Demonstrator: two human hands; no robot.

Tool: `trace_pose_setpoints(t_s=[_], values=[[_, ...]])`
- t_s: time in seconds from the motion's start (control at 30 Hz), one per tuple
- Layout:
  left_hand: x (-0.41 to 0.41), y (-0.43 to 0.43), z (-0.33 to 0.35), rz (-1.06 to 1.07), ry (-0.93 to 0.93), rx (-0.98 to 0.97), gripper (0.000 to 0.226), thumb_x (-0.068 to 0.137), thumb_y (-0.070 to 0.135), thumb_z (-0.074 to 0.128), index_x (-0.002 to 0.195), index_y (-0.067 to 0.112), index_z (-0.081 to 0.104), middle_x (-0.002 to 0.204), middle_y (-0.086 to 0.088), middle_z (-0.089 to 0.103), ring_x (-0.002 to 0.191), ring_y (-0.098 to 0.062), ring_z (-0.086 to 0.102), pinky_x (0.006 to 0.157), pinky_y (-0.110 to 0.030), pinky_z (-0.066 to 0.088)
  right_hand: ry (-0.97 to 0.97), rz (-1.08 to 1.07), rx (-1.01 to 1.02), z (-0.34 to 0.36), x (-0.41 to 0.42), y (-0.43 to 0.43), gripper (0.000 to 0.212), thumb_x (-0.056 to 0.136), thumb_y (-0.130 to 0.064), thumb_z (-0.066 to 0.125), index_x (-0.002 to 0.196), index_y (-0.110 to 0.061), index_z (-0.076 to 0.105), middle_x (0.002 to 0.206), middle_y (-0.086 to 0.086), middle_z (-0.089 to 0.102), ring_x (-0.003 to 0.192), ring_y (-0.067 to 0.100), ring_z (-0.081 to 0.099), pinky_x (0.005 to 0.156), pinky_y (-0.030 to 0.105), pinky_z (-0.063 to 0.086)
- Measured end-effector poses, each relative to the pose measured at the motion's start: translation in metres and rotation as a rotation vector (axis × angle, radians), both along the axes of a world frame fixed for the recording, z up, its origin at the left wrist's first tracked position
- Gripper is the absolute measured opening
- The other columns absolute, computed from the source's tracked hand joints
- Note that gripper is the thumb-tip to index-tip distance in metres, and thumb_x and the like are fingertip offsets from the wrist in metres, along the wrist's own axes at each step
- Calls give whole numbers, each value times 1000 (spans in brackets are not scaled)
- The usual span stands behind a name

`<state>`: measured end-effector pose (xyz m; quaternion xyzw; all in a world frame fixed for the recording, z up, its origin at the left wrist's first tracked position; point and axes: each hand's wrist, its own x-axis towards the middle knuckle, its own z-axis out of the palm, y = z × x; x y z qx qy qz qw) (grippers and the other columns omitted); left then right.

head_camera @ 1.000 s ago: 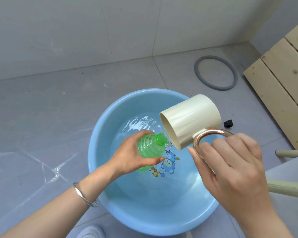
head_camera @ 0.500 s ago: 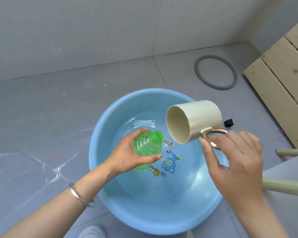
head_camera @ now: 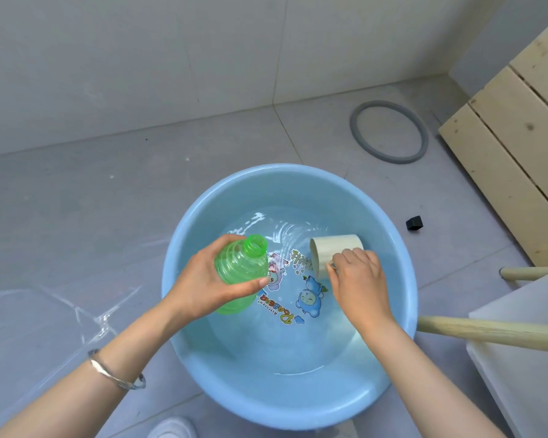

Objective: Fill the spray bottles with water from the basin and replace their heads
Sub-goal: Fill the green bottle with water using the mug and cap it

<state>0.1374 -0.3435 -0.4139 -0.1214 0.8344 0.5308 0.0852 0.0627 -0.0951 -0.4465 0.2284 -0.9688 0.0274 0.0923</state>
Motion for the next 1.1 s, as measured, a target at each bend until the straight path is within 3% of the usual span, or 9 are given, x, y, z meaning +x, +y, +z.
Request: trace_pose_setpoints(t_s=[0.27,0.37,0.47,0.6,0.77,0.83,0.9,1.0,1.1], values=[[2,-5,4,11,2,21,69,49,68,76,109,39,57,104,22,67,101,3,61,92,-23,47,-103,12,30,-6,-2,-52,36,46,-4,87,51,-12,53,49,2,51,49,25,51,62,30,25],[3,-6,6,17,11,31,65,51,67,76,106,38,58,101,23,67,97,5,62,87,-19,46,-130,59,-43,-10,4,-70,34,50,-7,85,53,-14,53,52,1,52,52,25,52,63,28,25],[6,-7,5,28,9,47,65,51,65,77,107,37,59,101,22,67,98,3,62,88,-19,46,-116,119,-163,-15,9,-80,27,64,-12,79,56,-13,54,54,1,53,54,26,54,64,28,27],[8,-8,9,41,16,96,61,53,54,83,106,34,60,98,21,69,92,5,64,81,-9,45,-167,149,-337,-15,14,-88,25,81,-28,53,60,-15,55,57,-3,53,59,22,52,68,24,27],[3,-14,22,66,55,165,51,58,40,83,104,31,62,96,18,71,88,2,66,77,-6,45,-619,-168,-823,-10,12,-85,27,89,-27,64,65,-14,60,59,-9,50,61,10,47,66,27,36],[1,-16,26,61,74,179,54,56,45,83,104,31,62,97,17,71,89,1,66,79,-7,46,-785,-288,-1015,-8,12,-79,33,90,-26,64,69,-1,59,61,11,53,57,18,47,61,26,36],[-1,-16,29,60,92,182,57,53,52,80,104,32,62,98,18,71,90,1,66,80,-7,45,-812,-358,-1142,-5,15,-71,31,90,-26,63,75,2,62,75,19,66,70,24,60,70,28,42],[-2,-14,29,55,97,177,58,53,55,79,104,34,62,98,17,70,92,0,66,82,-9,46,-761,-419,-1204,5,16,-53,24,91,-24,60,73,-10,67,74,-4,72,75,8,64,77,24,46],[-3,-8,27,40,89,167,59,53,53,81,105,34,61,97,20,69,90,4,65,80,-6,44,-683,-439,-1233,18,14,-33,24,92,-22,59,70,-16,66,69,-10,70,74,5,63,80,24,46]])
